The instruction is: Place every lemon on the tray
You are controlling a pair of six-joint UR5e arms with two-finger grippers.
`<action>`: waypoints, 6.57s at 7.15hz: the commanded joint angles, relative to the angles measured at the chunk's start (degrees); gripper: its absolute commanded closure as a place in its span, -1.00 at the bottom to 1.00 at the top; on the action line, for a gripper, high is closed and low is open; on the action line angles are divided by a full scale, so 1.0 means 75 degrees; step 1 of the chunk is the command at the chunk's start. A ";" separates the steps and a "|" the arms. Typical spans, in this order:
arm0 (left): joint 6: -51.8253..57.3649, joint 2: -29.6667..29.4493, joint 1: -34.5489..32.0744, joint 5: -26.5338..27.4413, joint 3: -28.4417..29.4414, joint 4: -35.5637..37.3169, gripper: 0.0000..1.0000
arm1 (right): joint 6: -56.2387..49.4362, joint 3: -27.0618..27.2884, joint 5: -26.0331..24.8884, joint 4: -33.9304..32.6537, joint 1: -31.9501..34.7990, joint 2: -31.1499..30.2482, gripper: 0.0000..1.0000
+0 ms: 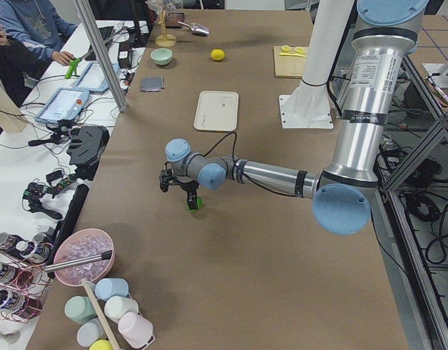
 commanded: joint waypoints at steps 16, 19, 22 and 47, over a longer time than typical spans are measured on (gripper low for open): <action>0.0808 -0.2358 -0.0802 -0.0796 -0.1759 0.4865 1.00 | 0.0629 -0.2147 0.0216 0.0739 -0.3517 0.2182 -0.94; -0.0675 -0.3098 0.0282 -0.0643 -0.1759 0.4834 1.00 | 0.0547 -0.2288 0.0205 0.0739 -0.3728 0.2088 -0.66; -0.2973 -0.4503 0.2124 0.0749 -0.1294 0.4439 1.00 | 0.0523 -0.2253 0.0263 0.0728 -0.3530 0.2123 0.86; 0.6575 0.0706 -0.3070 -0.0256 -0.1407 0.4200 -0.95 | 0.4648 -0.3636 0.0625 0.1747 -0.5197 0.5920 -0.93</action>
